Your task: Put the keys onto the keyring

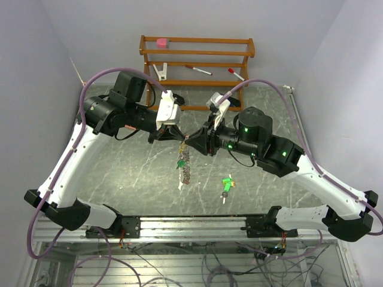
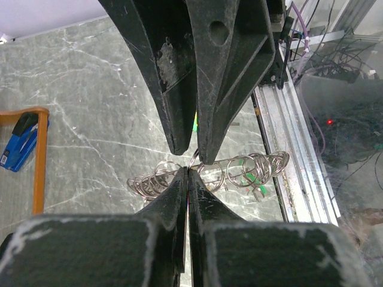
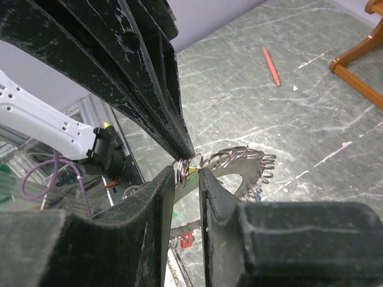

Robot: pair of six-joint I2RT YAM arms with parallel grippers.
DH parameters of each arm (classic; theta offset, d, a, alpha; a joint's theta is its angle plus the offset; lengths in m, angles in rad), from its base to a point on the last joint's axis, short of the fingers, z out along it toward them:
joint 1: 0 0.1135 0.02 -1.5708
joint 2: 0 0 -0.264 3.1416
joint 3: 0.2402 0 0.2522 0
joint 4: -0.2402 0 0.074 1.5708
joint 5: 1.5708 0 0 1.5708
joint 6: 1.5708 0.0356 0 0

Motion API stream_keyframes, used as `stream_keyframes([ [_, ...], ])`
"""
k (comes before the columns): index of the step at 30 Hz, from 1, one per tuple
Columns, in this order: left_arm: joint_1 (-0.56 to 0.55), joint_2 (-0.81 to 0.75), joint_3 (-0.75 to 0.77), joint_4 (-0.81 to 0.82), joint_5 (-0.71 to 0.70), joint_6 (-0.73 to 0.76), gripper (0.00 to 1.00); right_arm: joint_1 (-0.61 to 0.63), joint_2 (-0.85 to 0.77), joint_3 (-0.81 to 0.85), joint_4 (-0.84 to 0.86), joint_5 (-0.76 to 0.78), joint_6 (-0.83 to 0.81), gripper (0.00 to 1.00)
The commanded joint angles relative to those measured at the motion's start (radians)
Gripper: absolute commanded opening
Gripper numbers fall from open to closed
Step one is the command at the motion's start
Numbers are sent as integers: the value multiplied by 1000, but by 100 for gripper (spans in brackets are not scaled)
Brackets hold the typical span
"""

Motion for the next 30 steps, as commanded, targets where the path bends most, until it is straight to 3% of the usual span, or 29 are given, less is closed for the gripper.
stream_keyframes([
  [1, -9, -27, -11, 18, 9, 4, 7, 1, 9, 43, -5, -16, -19, 22],
  [9, -15, -27, -13, 18, 10, 1, 7, 1, 30, 56, -19, -38, -26, 16],
  [18, -22, -28, -8, 8, -8, 17, 7, 2, 35, 66, -51, -52, -20, 18],
  [24, -29, -29, -9, -8, -13, 32, 7, 2, 46, 77, -64, -65, -24, 10],
  [30, -36, -35, -15, -26, -19, 54, 7, 2, 50, 86, -79, -64, -23, 14],
])
